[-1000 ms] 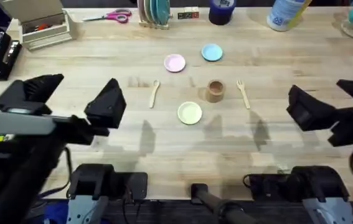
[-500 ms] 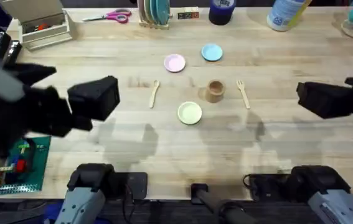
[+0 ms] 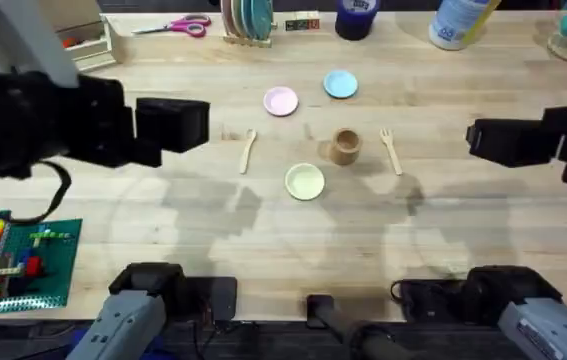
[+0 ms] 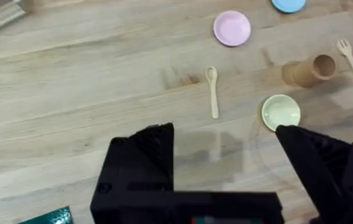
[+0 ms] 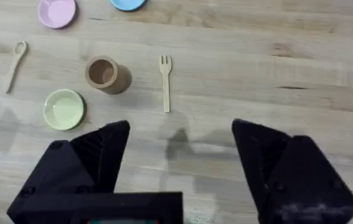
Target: Pick up a utensil and set it on the pink plate, then put the other utensil in the container.
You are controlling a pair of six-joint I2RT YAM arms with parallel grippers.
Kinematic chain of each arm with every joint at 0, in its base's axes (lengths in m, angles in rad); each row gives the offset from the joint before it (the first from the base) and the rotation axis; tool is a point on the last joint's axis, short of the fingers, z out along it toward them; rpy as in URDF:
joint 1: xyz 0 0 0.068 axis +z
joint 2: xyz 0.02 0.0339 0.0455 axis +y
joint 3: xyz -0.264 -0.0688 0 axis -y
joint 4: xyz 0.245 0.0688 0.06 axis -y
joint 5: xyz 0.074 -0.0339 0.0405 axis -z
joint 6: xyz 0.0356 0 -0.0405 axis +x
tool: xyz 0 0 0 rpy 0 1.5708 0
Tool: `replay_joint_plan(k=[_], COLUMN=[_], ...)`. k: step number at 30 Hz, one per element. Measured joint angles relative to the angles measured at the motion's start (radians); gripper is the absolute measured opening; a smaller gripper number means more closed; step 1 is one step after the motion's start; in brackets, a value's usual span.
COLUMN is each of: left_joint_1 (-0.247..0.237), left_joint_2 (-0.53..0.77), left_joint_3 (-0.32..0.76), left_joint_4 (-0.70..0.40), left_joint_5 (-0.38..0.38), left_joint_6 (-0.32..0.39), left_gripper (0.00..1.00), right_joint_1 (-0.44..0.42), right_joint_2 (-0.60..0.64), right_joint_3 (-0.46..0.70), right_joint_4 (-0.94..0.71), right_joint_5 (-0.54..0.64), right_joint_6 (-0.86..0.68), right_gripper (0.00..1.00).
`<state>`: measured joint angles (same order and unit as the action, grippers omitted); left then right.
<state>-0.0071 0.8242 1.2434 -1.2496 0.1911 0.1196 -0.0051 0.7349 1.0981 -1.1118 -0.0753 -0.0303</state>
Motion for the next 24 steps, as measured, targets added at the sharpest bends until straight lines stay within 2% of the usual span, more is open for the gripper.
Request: replay_joint_plan(k=[11,24], left_joint_1=[-0.005,-0.134], left_joint_2=[0.164,0.380], left_joint_3=[0.001,0.001], left_joint_4=[-0.004,0.021], left_joint_5=[0.054,0.004], left_joint_6=[-0.008,-0.023], left_gripper=[0.995,0.995], right_joint_1=[0.000,0.000], right_joint_2=[0.000,0.000], right_joint_3=[0.001,0.001], right_joint_4=[-0.001,-0.001], right_joint_5=[0.000,0.000], right_joint_6=[0.000,0.000], right_gripper=[0.998,0.998])
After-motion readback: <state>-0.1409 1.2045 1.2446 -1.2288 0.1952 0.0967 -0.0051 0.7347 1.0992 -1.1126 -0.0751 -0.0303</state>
